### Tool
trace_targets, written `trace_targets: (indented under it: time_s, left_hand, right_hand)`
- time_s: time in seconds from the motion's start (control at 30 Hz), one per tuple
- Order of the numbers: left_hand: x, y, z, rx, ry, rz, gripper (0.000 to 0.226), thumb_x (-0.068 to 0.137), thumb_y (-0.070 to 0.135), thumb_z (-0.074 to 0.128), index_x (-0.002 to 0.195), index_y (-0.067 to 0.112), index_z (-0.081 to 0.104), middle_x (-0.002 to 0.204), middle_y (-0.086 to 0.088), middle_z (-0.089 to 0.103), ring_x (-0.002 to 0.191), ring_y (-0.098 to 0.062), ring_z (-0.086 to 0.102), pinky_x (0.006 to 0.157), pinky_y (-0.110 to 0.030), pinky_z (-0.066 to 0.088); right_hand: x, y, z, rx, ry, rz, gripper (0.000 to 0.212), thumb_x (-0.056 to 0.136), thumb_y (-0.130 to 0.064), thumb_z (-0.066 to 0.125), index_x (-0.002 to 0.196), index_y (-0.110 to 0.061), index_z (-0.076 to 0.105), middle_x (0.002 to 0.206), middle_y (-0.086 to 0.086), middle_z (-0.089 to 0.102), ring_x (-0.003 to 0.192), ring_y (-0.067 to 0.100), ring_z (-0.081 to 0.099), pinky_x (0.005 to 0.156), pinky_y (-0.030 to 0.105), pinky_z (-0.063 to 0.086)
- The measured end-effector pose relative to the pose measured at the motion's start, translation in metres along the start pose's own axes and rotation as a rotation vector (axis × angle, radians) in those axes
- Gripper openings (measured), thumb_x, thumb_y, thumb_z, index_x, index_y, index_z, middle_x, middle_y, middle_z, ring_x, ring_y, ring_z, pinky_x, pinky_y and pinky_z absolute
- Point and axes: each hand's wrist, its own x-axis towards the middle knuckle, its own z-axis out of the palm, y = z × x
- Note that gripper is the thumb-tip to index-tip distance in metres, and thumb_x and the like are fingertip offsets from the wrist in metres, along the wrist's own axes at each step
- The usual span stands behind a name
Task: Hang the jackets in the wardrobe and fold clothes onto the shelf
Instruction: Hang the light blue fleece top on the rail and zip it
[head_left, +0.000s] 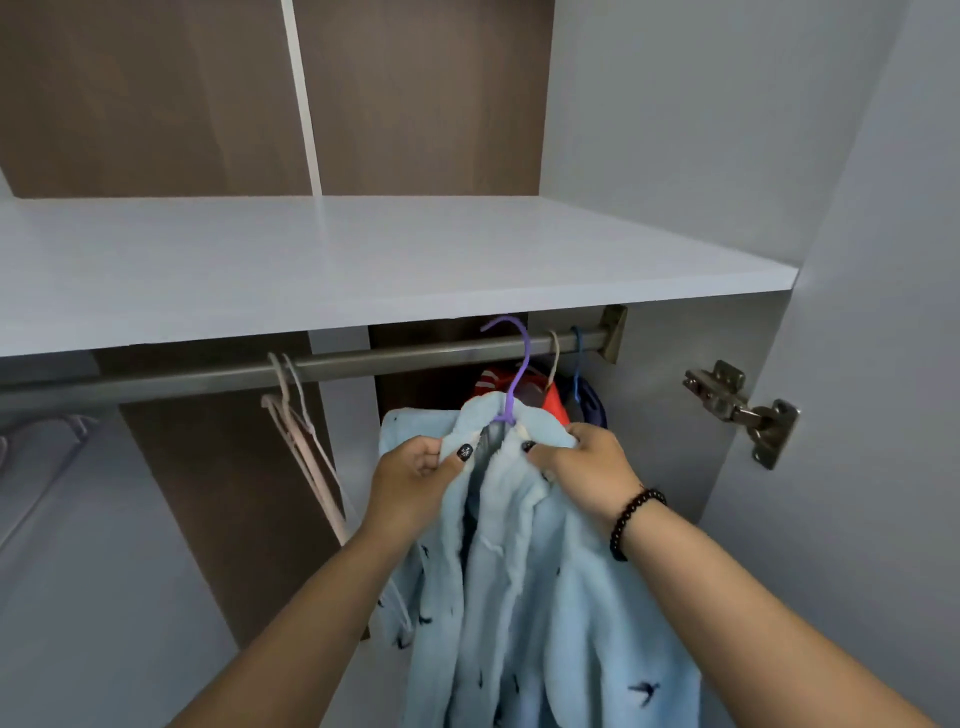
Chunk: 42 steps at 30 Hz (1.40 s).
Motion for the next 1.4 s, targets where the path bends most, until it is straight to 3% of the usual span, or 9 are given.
trace_targets:
  time_s: [0.53,0.8,0.9,0.97,1.07,1.13,1.2,1.3,1.4]
  left_hand:
    - [0.030,-0.055,-0.018,0.020,-0.072,-0.088,0.027,0.091,0.026,0.063,0.088,-0.001,0.060,0.081,-0.018,0.063,0.074,-0.023,0.056,0.067,-0.032,0.043]
    - [0.004,-0.062,-0.012,-0.034,-0.109,-0.032,0.046,0.079,0.017,0.073,0.059,-0.001,0.036,0.058,-0.007,0.026,0.052,-0.015,0.028,0.050,-0.024,0.022]
    - [-0.003,-0.075,-0.010,-0.001,-0.090,-0.014,0.048,0.076,0.018,0.076,0.054,0.009,0.034,0.055,-0.005,0.025,0.050,-0.014,0.027,0.049,-0.023,0.021]
    - [-0.007,-0.082,-0.007,0.008,-0.058,-0.034,0.049,0.076,0.016,0.077,0.052,0.014,0.035,0.050,0.000,0.027,0.046,-0.009,0.028,0.046,-0.019,0.022]
    - [-0.015,-0.087,-0.002,0.006,-0.010,-0.082,0.057,0.077,0.018,0.077,0.045,0.022,0.031,0.046,0.008,0.028,0.044,-0.004,0.029,0.046,-0.018,0.024]
    - [-0.019,-0.086,0.001,0.011,0.011,-0.081,0.060,0.078,0.018,0.077,0.044,0.022,0.028,0.046,0.008,0.027,0.045,-0.006,0.030,0.049,-0.020,0.025]
    - [-0.024,-0.084,0.005,0.015,0.025,-0.075,0.060,0.078,0.017,0.076,0.046,0.023,0.026,0.046,0.008,0.028,0.047,-0.006,0.030,0.050,-0.021,0.025]
    - [-0.032,-0.084,0.014,-0.010,0.063,-0.097,0.058,0.079,0.014,0.075,0.047,0.022,0.027,0.044,0.010,0.028,0.045,-0.004,0.030,0.049,-0.017,0.026]
    - [-0.039,-0.083,0.015,-0.073,0.105,-0.126,0.051,0.080,0.016,0.074,0.047,0.020,0.036,0.046,0.009,0.035,0.046,-0.004,0.035,0.049,-0.015,0.028]
  right_hand:
    - [0.052,0.016,0.052,-0.258,0.089,0.059,0.012,0.079,-0.025,0.066,0.077,-0.021,0.054,0.076,-0.001,0.059,0.067,0.012,0.056,0.052,0.023,0.040]
    - [0.026,0.035,0.033,-0.644,0.008,-0.437,0.074,0.076,-0.019,0.061,0.140,-0.039,0.029,0.126,0.002,0.037,0.087,0.022,0.053,0.068,0.034,0.052]
    - [0.021,0.047,0.027,-0.847,-0.003,-0.706,0.086,0.068,0.000,0.055,0.145,-0.034,0.034,0.144,0.010,0.021,0.102,0.029,0.052,0.065,0.026,0.046]
    - [0.020,0.052,0.024,-0.972,-0.044,-0.821,0.084,0.065,0.011,0.054,0.140,-0.028,0.047,0.149,0.019,0.024,0.124,0.035,0.045,0.084,0.033,0.049]
    - [0.025,0.059,0.022,-1.076,-0.011,-0.998,0.068,0.070,0.010,0.067,0.129,-0.024,0.060,0.144,0.023,0.039,0.130,0.040,0.042,0.103,0.046,0.040]
    - [0.030,0.061,0.022,-1.025,0.012,-0.912,0.044,0.090,-0.021,0.057,0.134,-0.023,0.055,0.145,0.017,0.040,0.133,0.035,0.040,0.109,0.044,0.034]
    - [0.031,0.060,0.022,-0.999,0.022,-0.853,0.055,0.093,-0.044,0.039,0.144,-0.023,0.038,0.149,0.010,0.035,0.137,0.029,0.034,0.114,0.037,0.026]
    - [0.030,0.063,0.028,-0.804,0.129,-0.912,0.060,0.072,-0.014,0.078,0.124,-0.013,0.048,0.124,0.022,0.051,0.108,0.039,0.054,0.091,0.044,0.047]
    - [0.022,0.067,0.041,-0.553,0.152,-0.852,0.045,0.068,-0.024,0.085,0.098,-0.009,0.054,0.093,0.004,0.055,0.082,0.019,0.055,0.073,0.029,0.050]
